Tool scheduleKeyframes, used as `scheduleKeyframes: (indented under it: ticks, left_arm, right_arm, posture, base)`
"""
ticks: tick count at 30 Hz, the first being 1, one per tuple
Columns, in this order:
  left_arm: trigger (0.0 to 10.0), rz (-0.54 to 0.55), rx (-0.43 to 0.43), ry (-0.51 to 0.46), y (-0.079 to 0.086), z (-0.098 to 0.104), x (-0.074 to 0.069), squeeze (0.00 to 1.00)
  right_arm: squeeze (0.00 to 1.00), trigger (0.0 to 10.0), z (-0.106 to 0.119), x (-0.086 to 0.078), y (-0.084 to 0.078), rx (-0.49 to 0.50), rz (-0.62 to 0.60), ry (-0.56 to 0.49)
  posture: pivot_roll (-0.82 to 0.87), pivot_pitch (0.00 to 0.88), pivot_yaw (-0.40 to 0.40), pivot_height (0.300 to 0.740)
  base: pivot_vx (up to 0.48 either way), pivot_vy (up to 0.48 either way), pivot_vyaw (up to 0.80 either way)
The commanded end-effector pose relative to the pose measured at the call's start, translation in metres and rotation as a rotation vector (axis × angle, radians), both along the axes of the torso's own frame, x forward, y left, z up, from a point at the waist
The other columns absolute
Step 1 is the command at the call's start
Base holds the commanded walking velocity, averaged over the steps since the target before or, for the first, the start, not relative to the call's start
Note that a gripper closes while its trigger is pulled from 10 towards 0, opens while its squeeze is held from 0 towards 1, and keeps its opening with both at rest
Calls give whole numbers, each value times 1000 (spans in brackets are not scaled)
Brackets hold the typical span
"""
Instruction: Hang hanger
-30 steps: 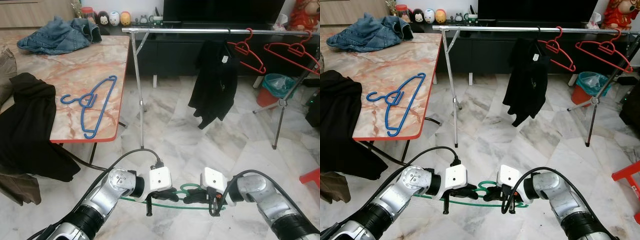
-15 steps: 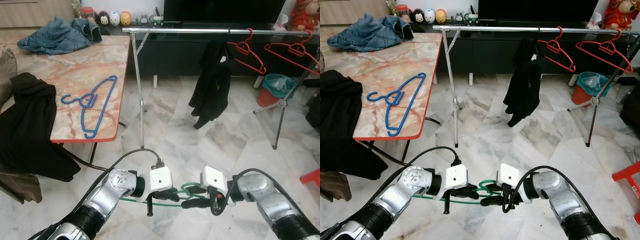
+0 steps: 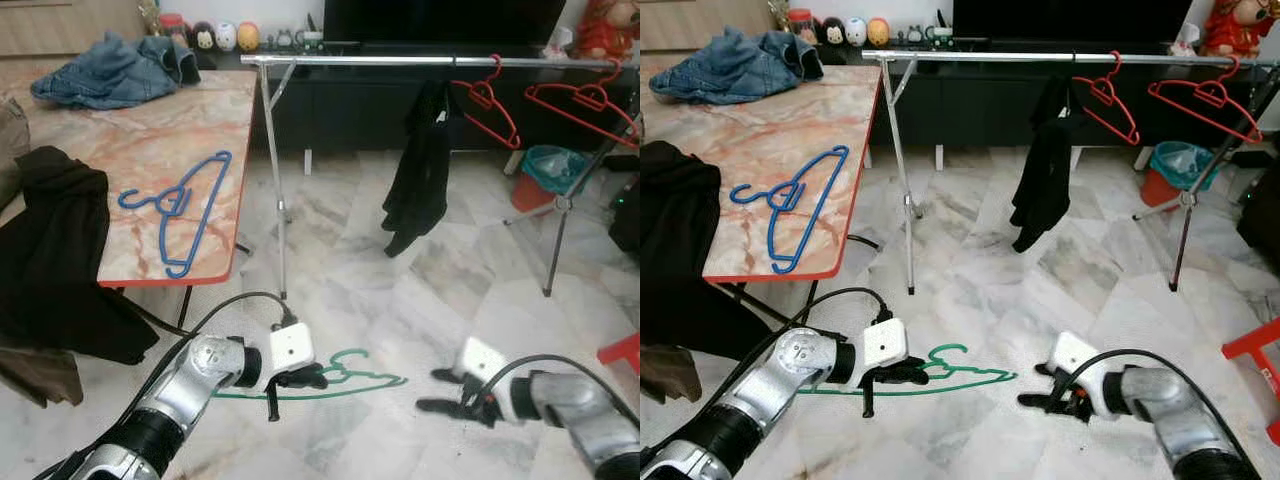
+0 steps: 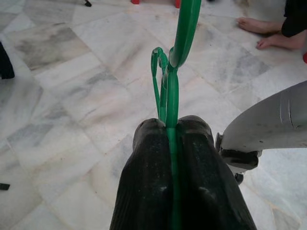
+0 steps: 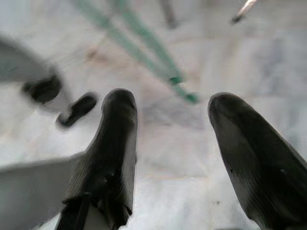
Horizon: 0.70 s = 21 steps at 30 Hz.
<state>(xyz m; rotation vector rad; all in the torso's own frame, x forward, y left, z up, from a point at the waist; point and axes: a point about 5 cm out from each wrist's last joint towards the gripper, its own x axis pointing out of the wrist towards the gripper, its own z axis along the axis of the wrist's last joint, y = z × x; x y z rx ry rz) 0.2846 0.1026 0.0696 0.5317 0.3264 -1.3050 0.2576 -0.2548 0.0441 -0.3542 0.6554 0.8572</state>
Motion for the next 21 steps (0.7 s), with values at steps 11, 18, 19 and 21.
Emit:
scheduleKeyframes:
  ticks: [11,18,19,21]
  left_arm:
    - [10000,528,-39,-33,87,-21,1,0]
    - [10000,835,61,70,114,-74,-27,0]
    - [10000,883,74,109,116,-84,-35,0]
    - [10000,951,103,177,118,-101,-51,0]
  right_arm:
    - [0,10000,-37,-29,-42,101,-694,-124]
    - [0,10000,-86,-68,-32,41,-1001,10]
    - [0,10000,-95,-77,-28,33,-1044,49]
    - [0,10000,-110,-96,-19,6,-1108,129]
  posture:
    - [10,50,-26,740]
    - [15,14,-16,740]
    - [18,0,-13,740]
    - [22,0,-11,740]
  base:
    - [0,0,0]
    - [0,0,0]
    - [0,0,0]
    - [0,0,0]
